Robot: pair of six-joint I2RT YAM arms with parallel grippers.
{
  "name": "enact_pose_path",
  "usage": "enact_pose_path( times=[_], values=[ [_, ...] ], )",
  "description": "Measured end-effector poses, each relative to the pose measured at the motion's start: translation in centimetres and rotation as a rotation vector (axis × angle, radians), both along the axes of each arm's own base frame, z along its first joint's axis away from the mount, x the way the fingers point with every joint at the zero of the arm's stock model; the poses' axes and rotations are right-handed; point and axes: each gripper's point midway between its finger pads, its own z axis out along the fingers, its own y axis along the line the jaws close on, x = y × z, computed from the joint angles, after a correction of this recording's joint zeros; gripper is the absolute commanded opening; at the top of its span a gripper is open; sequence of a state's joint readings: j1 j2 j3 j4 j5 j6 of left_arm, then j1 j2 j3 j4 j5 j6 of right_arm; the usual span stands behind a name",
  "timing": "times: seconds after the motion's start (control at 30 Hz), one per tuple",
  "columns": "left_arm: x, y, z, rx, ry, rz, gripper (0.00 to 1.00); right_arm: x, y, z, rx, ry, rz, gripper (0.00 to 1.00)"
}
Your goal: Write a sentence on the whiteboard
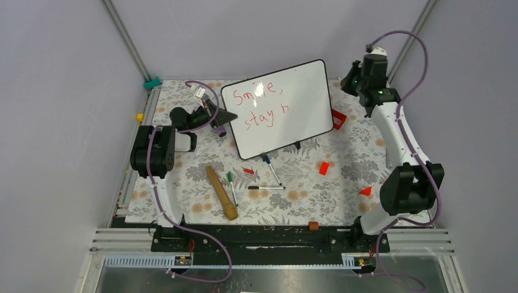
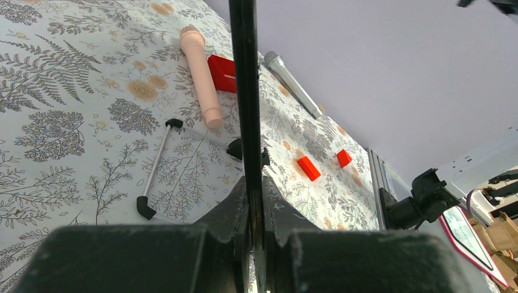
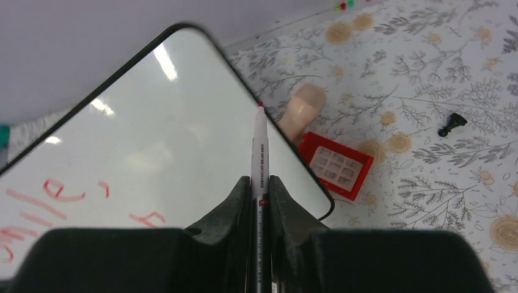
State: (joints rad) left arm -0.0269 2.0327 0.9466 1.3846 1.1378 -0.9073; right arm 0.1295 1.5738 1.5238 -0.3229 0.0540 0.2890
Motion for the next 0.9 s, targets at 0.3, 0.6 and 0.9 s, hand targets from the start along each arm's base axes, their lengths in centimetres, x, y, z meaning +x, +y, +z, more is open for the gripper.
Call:
enact_pose_path(
  times=[0.3, 0.6, 0.9],
  values=[
    [0.0, 0.0, 0.0, 0.0, 0.0, 0.0, 0.0, 8.3, -7.8, -7.9, 0.378, 0.095, -0.236, 0.0],
    [0.0, 0.0, 0.0, 0.0, 0.0, 0.0, 0.0, 15.1, -6.9, -13.1, 0.697, 0.044, -0.331, 0.0],
    [0.0, 0.0, 0.0, 0.0, 0.0, 0.0, 0.0, 18.8, -4.5, -14.4, 0.885, -0.049, -0.329, 0.0]
  ],
)
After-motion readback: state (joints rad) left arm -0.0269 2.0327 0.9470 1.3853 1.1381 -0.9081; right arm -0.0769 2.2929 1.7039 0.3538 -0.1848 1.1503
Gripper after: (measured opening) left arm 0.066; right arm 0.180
